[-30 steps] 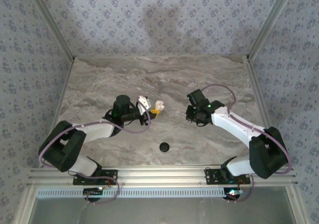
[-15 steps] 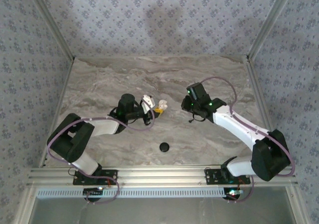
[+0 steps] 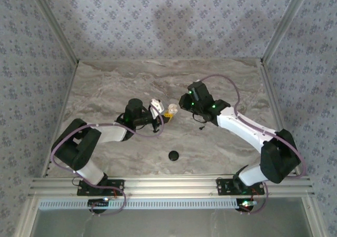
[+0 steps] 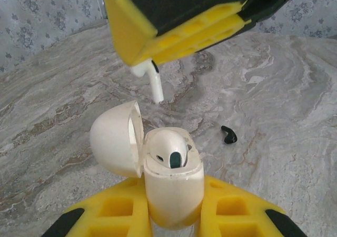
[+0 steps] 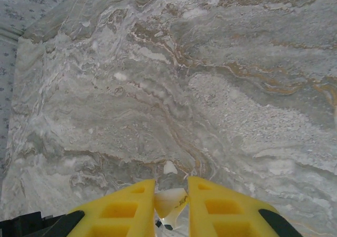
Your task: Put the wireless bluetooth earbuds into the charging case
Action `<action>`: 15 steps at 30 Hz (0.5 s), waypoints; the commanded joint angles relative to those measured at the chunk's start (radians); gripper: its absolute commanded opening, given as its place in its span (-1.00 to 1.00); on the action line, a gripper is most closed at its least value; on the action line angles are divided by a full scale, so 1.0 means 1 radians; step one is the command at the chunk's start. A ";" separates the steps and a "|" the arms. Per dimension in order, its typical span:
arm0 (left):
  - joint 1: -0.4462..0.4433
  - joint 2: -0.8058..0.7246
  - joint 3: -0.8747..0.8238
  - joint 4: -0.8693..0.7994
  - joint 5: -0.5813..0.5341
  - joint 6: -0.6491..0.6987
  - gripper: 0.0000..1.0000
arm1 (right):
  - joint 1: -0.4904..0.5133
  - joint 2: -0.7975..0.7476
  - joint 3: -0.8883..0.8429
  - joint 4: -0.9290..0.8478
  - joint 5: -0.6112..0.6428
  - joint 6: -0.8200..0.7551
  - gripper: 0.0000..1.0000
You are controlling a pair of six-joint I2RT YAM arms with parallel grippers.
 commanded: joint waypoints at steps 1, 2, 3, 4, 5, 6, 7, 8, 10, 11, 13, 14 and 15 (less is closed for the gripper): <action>-0.006 0.007 0.027 0.067 0.002 -0.024 -0.87 | 0.012 0.011 0.029 0.039 -0.001 0.030 -0.57; -0.007 0.007 0.027 0.071 0.001 -0.029 -0.87 | 0.014 0.009 0.027 0.040 0.000 0.034 -0.57; -0.006 0.008 0.026 0.077 -0.001 -0.033 -0.87 | 0.016 0.007 0.023 0.045 -0.001 0.037 -0.56; -0.006 0.008 0.025 0.081 -0.002 -0.035 -0.87 | 0.020 0.007 0.021 0.050 -0.001 0.040 -0.56; -0.007 0.010 0.025 0.083 -0.004 -0.040 -0.87 | 0.022 0.004 0.018 0.055 -0.001 0.043 -0.56; -0.007 0.012 0.025 0.086 -0.006 -0.043 -0.87 | 0.025 0.004 0.015 0.061 0.001 0.046 -0.56; -0.007 0.012 0.025 0.090 -0.008 -0.046 -0.87 | 0.026 0.004 0.013 0.066 0.000 0.050 -0.56; -0.006 0.012 0.023 0.094 -0.010 -0.047 -0.87 | 0.028 0.004 0.013 0.069 -0.001 0.051 -0.56; -0.007 0.013 0.023 0.098 -0.016 -0.052 -0.87 | 0.032 0.004 0.008 0.078 -0.003 0.056 -0.56; -0.006 0.014 0.023 0.100 -0.019 -0.054 -0.87 | 0.032 0.004 0.009 0.081 -0.005 0.059 -0.56; -0.007 0.016 0.024 0.106 -0.024 -0.058 -0.87 | 0.035 0.004 0.008 0.084 -0.006 0.062 -0.56; -0.007 0.017 0.023 0.108 -0.027 -0.060 -0.87 | 0.037 0.003 0.008 0.086 -0.009 0.063 -0.56; -0.007 0.018 0.023 0.111 -0.029 -0.062 -0.87 | 0.039 0.002 0.008 0.087 -0.009 0.064 -0.56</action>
